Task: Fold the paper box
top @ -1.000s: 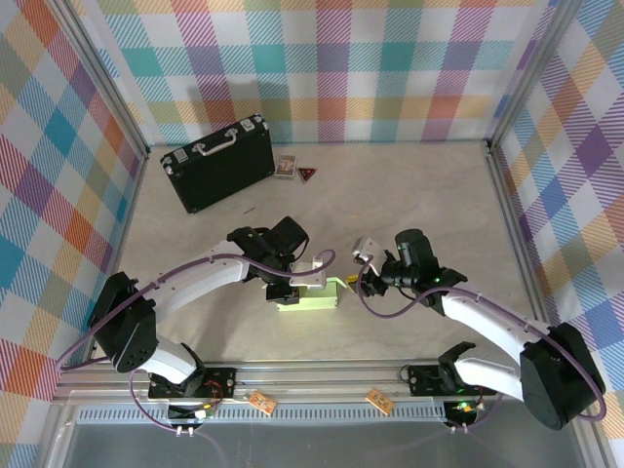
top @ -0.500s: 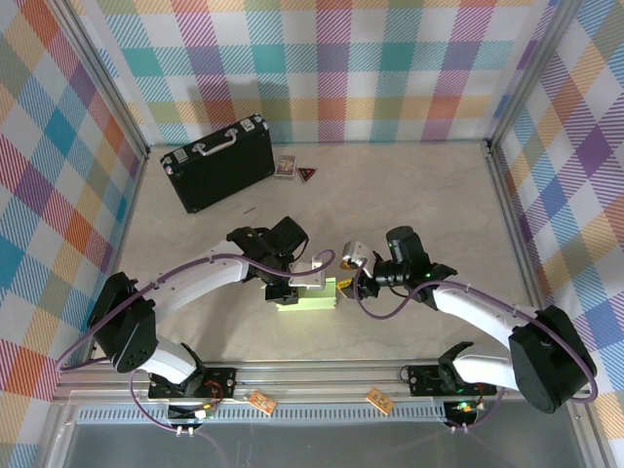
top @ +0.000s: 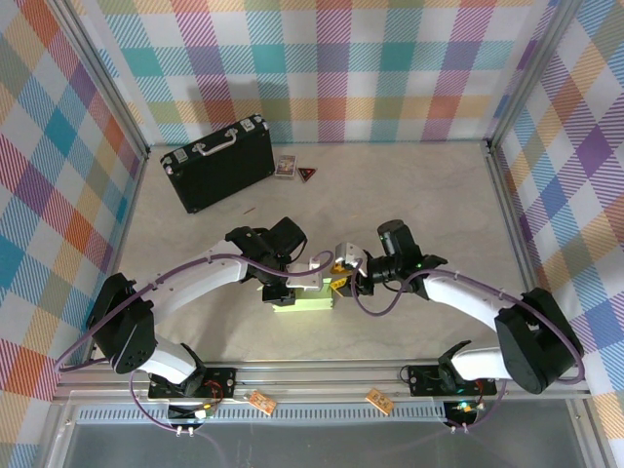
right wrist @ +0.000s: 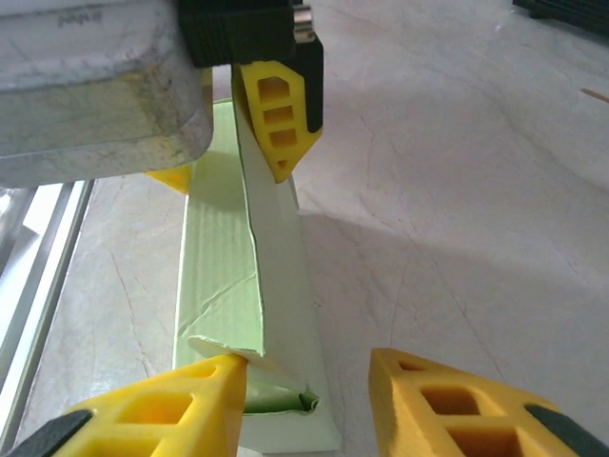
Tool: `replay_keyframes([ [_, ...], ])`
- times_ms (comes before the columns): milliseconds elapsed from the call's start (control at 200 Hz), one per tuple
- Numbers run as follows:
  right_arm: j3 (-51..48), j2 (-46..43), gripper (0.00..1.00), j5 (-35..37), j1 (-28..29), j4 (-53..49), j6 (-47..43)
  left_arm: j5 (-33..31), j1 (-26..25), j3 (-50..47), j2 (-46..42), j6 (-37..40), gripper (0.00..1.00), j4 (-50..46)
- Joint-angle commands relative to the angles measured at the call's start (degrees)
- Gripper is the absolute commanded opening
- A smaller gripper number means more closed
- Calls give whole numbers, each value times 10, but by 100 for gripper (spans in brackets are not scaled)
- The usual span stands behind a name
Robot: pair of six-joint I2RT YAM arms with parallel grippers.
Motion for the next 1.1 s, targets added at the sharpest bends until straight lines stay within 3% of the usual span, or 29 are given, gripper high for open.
replay_keyframes([
  [0, 26, 16, 37, -59, 12, 13, -28, 23, -6, -10, 15, 5, 31, -13],
  [340, 28, 29, 28, -76, 12, 26, -46, 29, -7, -7, 12, 4, 31, -14],
  [505, 36, 36, 13, -86, 13, 26, -57, 34, -7, -9, 9, 4, 31, -14],
  [600, 45, 43, 0, -92, 12, 18, -61, 34, -6, -8, 10, 5, 32, -14],
  [880, 50, 38, 0, -95, 12, 16, -63, 34, -7, -8, 8, 4, 31, -14],
  [975, 52, 45, 17, -94, 12, 3, -67, 34, -6, -9, 7, 5, 31, -14],
  [1095, 57, 55, 19, -80, 12, -21, -82, 34, -8, -10, 5, 5, 31, -14],
])
